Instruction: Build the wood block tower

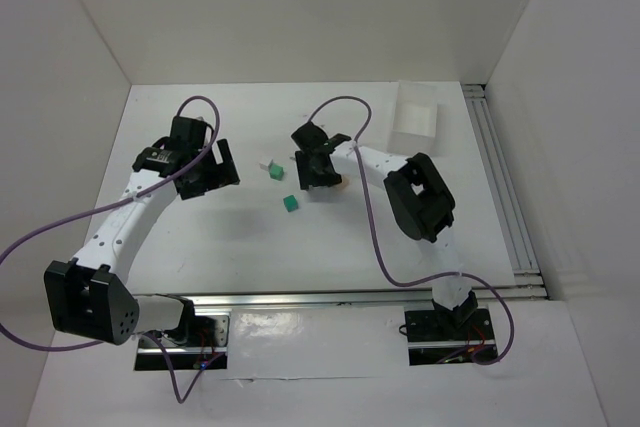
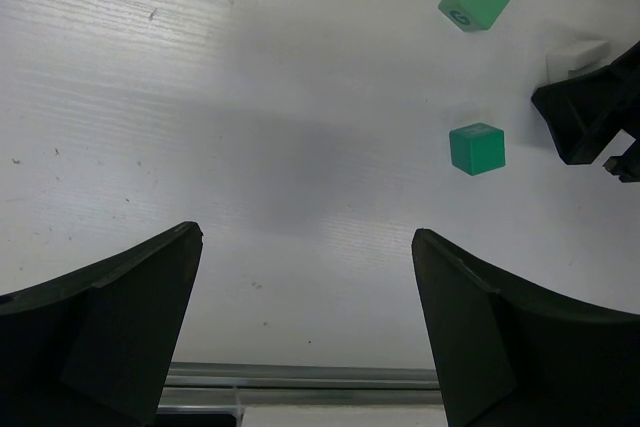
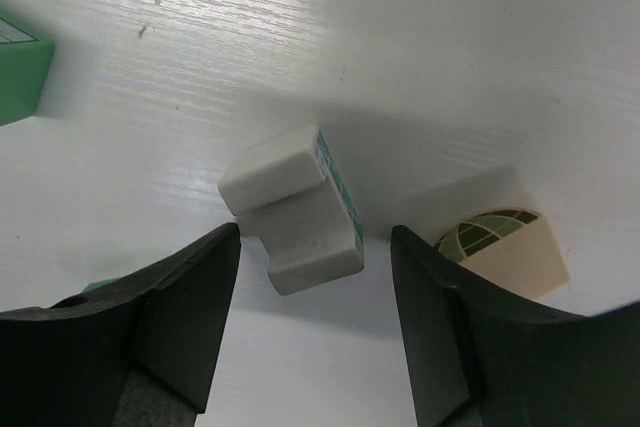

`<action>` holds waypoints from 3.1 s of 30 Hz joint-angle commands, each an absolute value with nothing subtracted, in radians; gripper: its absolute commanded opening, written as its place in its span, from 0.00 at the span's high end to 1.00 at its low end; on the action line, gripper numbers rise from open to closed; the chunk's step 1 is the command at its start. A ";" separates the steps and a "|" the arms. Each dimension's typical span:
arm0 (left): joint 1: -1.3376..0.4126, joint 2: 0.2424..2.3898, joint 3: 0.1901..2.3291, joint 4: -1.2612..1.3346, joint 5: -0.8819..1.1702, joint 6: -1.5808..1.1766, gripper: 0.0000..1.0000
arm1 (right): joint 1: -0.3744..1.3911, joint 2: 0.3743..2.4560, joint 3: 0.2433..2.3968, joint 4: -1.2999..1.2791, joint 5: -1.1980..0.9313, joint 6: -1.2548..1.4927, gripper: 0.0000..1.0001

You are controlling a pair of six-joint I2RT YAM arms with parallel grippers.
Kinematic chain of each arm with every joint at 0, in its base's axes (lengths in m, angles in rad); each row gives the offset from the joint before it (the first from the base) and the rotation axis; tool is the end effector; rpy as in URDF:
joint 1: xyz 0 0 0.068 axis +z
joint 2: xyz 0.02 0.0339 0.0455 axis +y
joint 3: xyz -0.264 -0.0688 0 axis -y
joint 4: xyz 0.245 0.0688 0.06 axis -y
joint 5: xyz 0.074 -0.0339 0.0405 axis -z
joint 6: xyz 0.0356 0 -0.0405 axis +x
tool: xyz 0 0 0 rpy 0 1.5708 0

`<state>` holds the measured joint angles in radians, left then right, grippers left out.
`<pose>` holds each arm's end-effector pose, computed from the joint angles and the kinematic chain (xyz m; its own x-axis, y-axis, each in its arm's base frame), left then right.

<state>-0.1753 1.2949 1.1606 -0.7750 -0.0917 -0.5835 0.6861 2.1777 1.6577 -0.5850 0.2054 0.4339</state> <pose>0.2626 -0.0432 0.3078 -0.7136 -0.4308 -0.5525 -0.3294 0.9023 -0.2781 0.3620 0.2870 0.1634 -0.8582 -0.1707 -0.4841 -0.2078 0.9779 0.0235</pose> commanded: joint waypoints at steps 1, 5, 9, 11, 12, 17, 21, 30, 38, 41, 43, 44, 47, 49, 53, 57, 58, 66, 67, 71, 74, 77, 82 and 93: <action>-0.181 1.289 1.170 -0.761 -0.083 -0.600 0.00 | 0.692 2.171 1.706 -0.577 0.183 0.459 0.30; -0.181 1.289 1.170 -0.761 -0.083 -0.600 0.00 | 0.716 2.093 1.687 -0.539 0.215 0.468 0.30; -0.181 1.289 1.170 -0.761 -0.092 -0.600 0.00 | 0.761 2.008 1.632 -0.488 0.204 0.459 0.32; -0.181 1.279 1.170 -0.761 -0.092 -0.600 0.00 | 0.761 1.988 1.597 -0.474 0.155 0.428 0.32; -0.181 1.279 1.170 -0.761 -0.092 -0.600 0.00 | 0.761 1.988 1.586 -0.453 0.068 0.416 0.32; -0.181 1.279 1.161 -0.761 -0.092 -0.600 0.00 | 0.770 2.045 1.586 -0.453 -0.107 0.383 0.27; -0.181 1.279 1.161 -0.761 -0.092 -0.600 0.00 | 0.770 2.063 1.586 -0.439 -0.153 0.373 0.24; -0.181 1.279 1.161 -0.761 -0.092 -0.600 0.00 | 0.802 2.173 1.692 -0.540 -0.049 0.327 0.35; -0.181 1.279 1.161 -0.761 -0.092 -0.591 0.00 | 0.827 2.163 1.678 -0.584 0.188 0.425 0.64; -0.181 1.279 1.161 -0.761 -0.092 -0.591 0.00 | 0.796 2.154 1.646 -0.597 0.230 0.483 0.64; -0.181 1.279 1.161 -0.761 -0.092 -0.591 0.00 | 0.781 2.145 1.620 -0.597 0.241 0.505 0.63; -0.181 1.279 1.161 -0.761 -0.092 -0.591 0.00 | 0.767 2.131 1.593 -0.583 0.241 0.524 0.63; -0.181 1.279 1.161 -0.761 -0.083 -0.591 0.00 | 0.749 2.105 1.550 -0.562 0.265 0.570 0.63; -0.181 1.279 1.161 -0.761 -0.083 -0.591 0.00 | 0.739 2.094 1.540 -0.552 0.278 0.586 0.63; -0.181 1.279 1.161 -0.761 -0.083 -0.591 0.00 | 0.739 2.085 1.517 -0.552 0.299 0.606 0.50; -0.181 1.279 1.161 -0.761 -0.095 -0.591 0.00 | 0.739 2.060 1.526 -0.552 0.299 0.606 0.30; -0.181 1.279 1.161 -0.761 -0.095 -0.591 0.00 | 0.739 2.051 1.526 -0.561 0.308 0.606 0.30; -0.181 1.259 1.170 -0.761 -0.117 -0.581 0.00 | 0.799 1.989 1.632 -0.548 0.391 0.558 0.33; -0.181 1.259 1.170 -0.761 -0.127 -0.581 0.00 | 0.799 2.006 1.678 -0.548 0.381 0.546 0.33; -0.181 1.250 1.170 -0.761 -0.136 -0.581 0.00 | 0.810 2.127 1.847 -0.590 0.334 0.529 0.26; -0.181 1.241 1.170 -0.761 -0.137 -0.581 0.00 | 0.810 2.230 1.991 -0.630 0.325 0.540 0.20; -0.181 1.241 1.161 -0.770 -0.137 -0.581 0.00 | 0.810 2.304 2.086 -0.649 0.315 0.565 0.20; -0.181 1.241 1.161 -0.770 -0.146 -0.581 0.00 | 0.810 2.376 2.143 -0.638 0.304 0.575 0.22; -0.181 1.241 1.161 -0.770 -0.146 -0.572 0.00 | 0.801 2.457 2.192 -0.638 0.293 0.584 0.30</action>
